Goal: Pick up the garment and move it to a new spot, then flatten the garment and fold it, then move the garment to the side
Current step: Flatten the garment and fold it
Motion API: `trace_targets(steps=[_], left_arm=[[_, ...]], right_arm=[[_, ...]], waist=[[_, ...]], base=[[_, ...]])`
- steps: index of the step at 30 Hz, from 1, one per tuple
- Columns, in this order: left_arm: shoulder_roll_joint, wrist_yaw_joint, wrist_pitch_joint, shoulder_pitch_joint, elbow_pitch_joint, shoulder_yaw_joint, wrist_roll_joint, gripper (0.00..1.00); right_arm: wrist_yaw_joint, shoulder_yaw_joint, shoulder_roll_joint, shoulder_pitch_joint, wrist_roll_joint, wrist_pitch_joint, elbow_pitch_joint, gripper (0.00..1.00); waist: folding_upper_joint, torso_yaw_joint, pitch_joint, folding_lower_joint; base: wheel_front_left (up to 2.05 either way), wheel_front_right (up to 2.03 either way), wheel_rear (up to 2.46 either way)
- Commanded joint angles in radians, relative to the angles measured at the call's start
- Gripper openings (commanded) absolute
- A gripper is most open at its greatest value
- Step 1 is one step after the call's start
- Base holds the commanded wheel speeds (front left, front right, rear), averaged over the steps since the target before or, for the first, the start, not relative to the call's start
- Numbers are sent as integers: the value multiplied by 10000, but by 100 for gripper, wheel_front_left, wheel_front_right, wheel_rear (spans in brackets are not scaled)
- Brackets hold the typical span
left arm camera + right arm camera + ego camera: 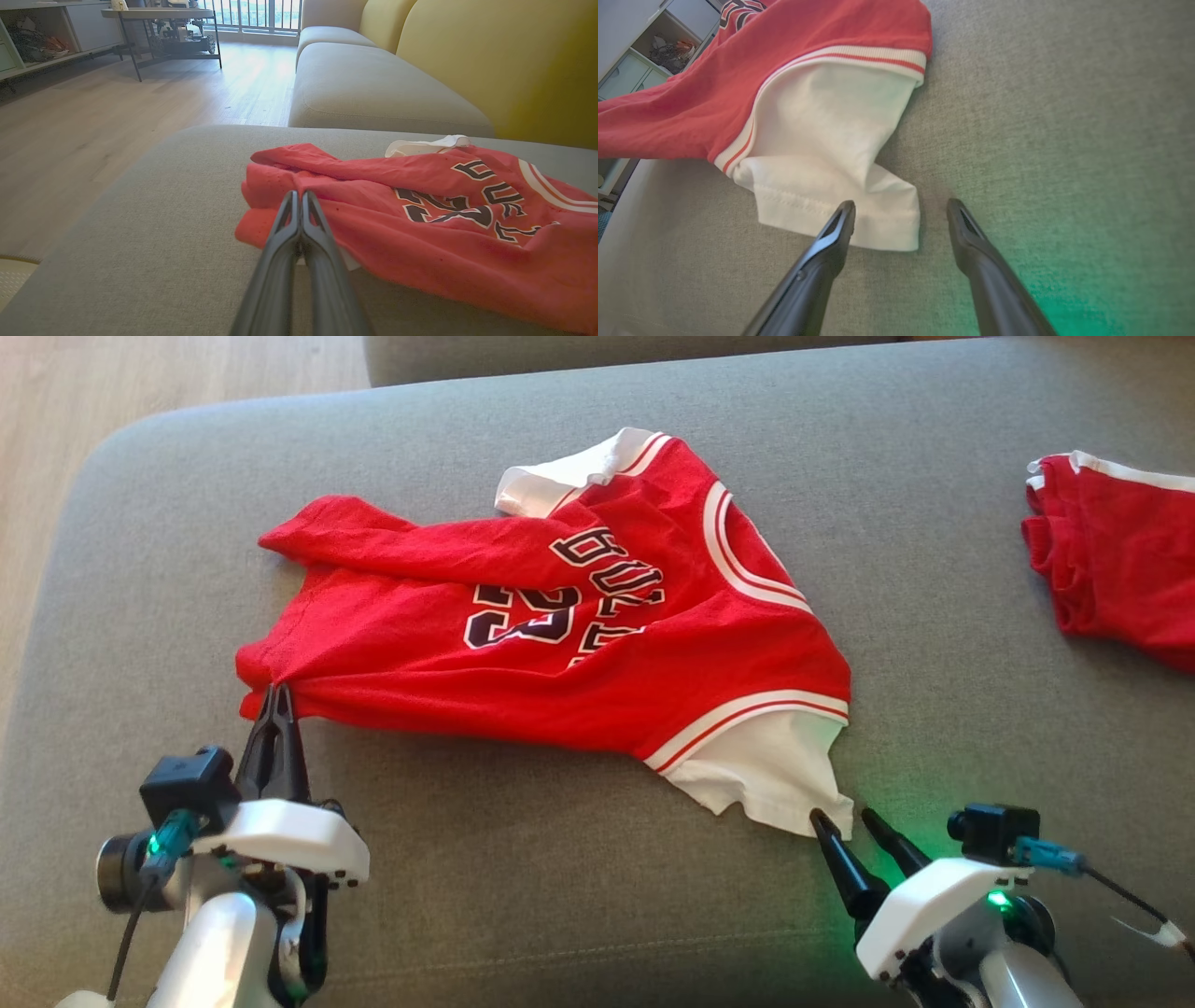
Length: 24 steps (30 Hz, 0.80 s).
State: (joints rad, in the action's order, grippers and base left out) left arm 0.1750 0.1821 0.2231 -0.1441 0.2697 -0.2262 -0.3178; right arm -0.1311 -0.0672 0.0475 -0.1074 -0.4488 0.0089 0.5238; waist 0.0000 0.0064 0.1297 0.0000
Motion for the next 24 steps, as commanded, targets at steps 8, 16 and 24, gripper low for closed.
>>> trace_targets(steps=[8,16,24], left_arm=[[270,70,103,-263,-457,184,68,0],[382,19,25,-282,-533,184,-34,0],[852,-423,-403,-648,-1321,199,-243,0]], right_arm=[[4,-541,28,-644,-1,1,504,82],[4,-839,28,-836,-149,-148,323,0],[4,-171,28,-1363,252,-197,-1679,0]], waist=[[0,137,30,0],[0,117,-39,0],[0,18,-631,0]], base=[[0,0,0],[0,0,0],[0,0,0]])
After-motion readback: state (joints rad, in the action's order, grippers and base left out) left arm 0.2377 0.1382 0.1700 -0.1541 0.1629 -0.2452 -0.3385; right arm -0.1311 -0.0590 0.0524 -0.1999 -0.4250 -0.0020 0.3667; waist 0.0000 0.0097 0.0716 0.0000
